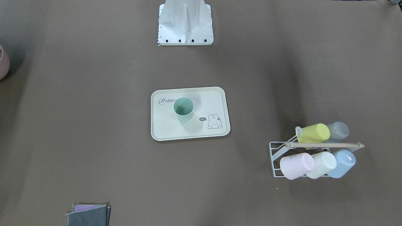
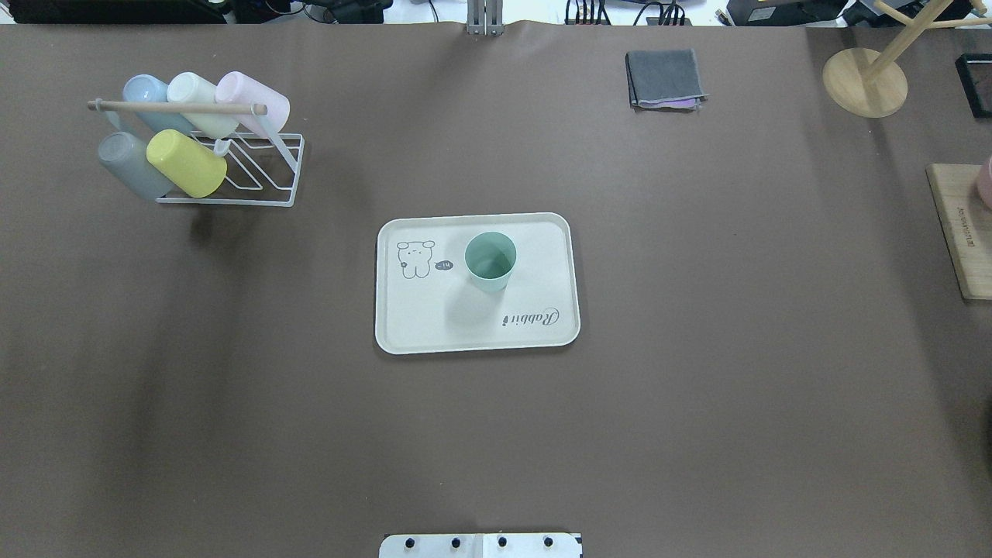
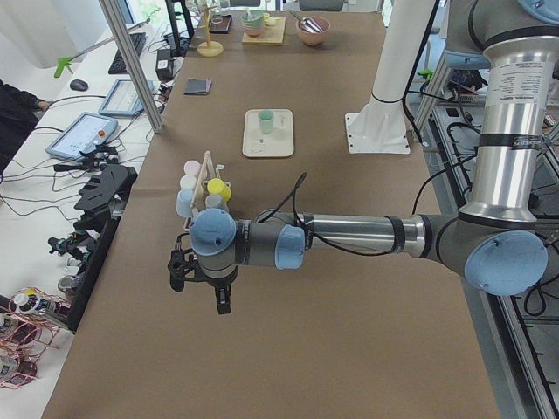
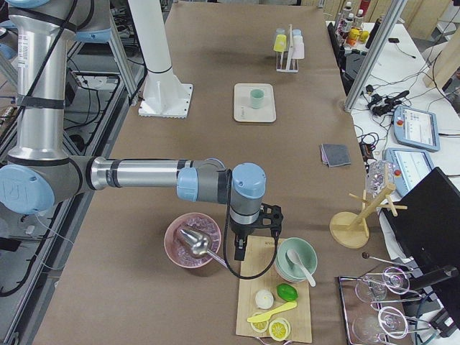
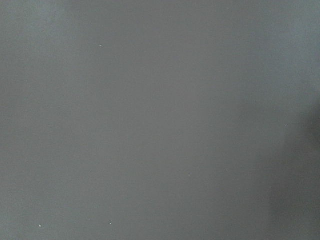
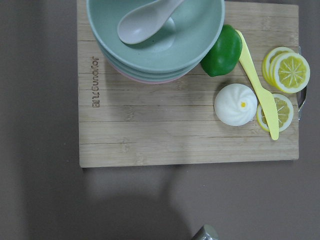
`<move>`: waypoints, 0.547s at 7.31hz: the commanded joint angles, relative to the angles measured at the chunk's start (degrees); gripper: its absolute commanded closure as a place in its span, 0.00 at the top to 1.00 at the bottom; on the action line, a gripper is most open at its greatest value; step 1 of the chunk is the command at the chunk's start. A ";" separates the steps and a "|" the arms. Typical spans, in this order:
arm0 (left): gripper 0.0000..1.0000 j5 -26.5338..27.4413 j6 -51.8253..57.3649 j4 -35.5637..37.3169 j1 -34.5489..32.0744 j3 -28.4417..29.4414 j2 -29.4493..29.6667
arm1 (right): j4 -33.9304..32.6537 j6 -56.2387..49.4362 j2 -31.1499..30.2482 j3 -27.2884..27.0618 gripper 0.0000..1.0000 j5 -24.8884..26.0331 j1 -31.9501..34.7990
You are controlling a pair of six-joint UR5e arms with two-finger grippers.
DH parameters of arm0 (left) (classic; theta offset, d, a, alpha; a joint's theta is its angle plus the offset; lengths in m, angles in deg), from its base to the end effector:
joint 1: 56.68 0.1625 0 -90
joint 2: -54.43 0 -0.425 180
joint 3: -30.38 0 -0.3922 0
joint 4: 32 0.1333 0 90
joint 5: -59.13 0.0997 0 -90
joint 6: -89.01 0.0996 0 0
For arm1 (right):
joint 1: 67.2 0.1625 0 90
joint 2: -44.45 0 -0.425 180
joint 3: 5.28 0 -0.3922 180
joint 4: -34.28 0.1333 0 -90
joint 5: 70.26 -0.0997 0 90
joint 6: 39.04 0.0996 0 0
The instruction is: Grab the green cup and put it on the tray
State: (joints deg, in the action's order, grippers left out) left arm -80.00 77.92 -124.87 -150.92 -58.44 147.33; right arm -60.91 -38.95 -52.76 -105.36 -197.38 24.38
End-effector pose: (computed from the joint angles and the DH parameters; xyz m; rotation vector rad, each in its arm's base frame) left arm -0.0961 -0.5124 0.6322 0.0239 0.8617 -0.2165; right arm 0.0852 -0.4326 0.6479 -0.0306 -0.6483 0.0412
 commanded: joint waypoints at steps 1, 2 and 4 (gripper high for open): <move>0.99 0.08 0.01 -0.02 0.02 0.13 0.00 | 0.00 0.08 0.00 0.06 1.00 0.12 0.00; 0.99 0.08 0.01 -0.02 0.03 0.13 -0.08 | 0.00 0.00 0.00 0.06 1.00 0.12 0.00; 0.99 0.08 0.01 0.06 0.02 0.13 -0.08 | 0.00 0.00 -0.09 0.84 1.00 0.12 0.00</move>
State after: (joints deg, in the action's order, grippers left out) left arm -79.95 77.93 -124.88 -150.92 -58.34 147.26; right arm -60.91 -38.90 -52.84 -105.06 -197.22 24.38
